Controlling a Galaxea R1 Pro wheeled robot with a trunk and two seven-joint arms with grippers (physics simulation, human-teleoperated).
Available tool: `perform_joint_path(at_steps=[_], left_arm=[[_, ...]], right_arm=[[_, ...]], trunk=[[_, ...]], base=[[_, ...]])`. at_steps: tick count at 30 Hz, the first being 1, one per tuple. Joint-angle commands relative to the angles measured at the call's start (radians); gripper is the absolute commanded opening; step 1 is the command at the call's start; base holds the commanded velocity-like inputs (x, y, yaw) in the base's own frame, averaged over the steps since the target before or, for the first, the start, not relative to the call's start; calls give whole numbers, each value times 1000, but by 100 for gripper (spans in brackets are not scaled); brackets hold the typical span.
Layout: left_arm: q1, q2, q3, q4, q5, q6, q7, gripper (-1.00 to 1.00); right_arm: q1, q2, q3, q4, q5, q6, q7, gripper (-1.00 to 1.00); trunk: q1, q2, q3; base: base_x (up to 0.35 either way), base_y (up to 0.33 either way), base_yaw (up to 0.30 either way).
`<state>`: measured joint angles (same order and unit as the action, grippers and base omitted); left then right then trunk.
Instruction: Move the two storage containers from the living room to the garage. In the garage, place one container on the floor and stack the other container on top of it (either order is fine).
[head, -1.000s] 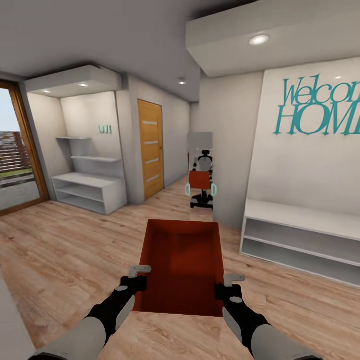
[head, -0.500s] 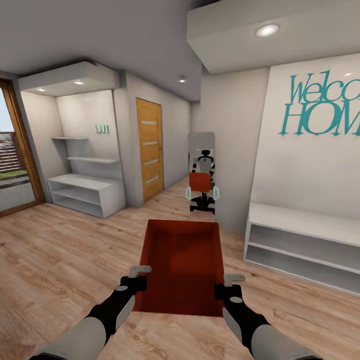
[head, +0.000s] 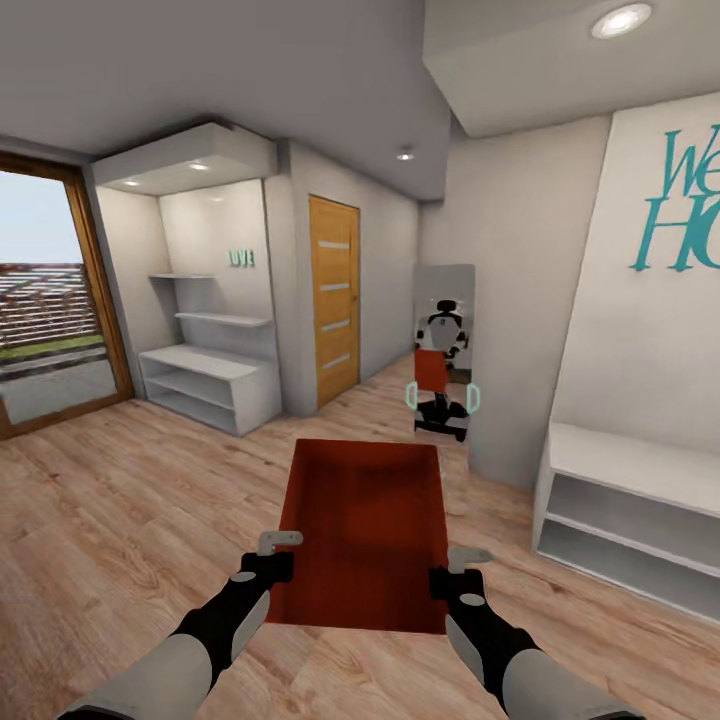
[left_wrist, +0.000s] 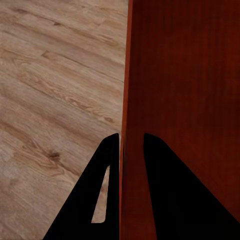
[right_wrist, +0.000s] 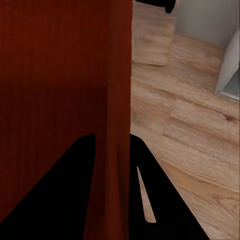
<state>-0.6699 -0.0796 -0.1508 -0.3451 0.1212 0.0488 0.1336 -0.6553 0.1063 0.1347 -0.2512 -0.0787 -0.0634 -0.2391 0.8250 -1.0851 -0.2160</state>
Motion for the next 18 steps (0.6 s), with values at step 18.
perform_joint_path(at_steps=[18], left_arm=[[0, 3, -6, -5, -9, -10, 31, -100]], right_arm=[[-1, 0, -12, 3, -23, -2, -3, -100]], trunk=[[1, -1, -1]], base=[[317, 0, 236]])
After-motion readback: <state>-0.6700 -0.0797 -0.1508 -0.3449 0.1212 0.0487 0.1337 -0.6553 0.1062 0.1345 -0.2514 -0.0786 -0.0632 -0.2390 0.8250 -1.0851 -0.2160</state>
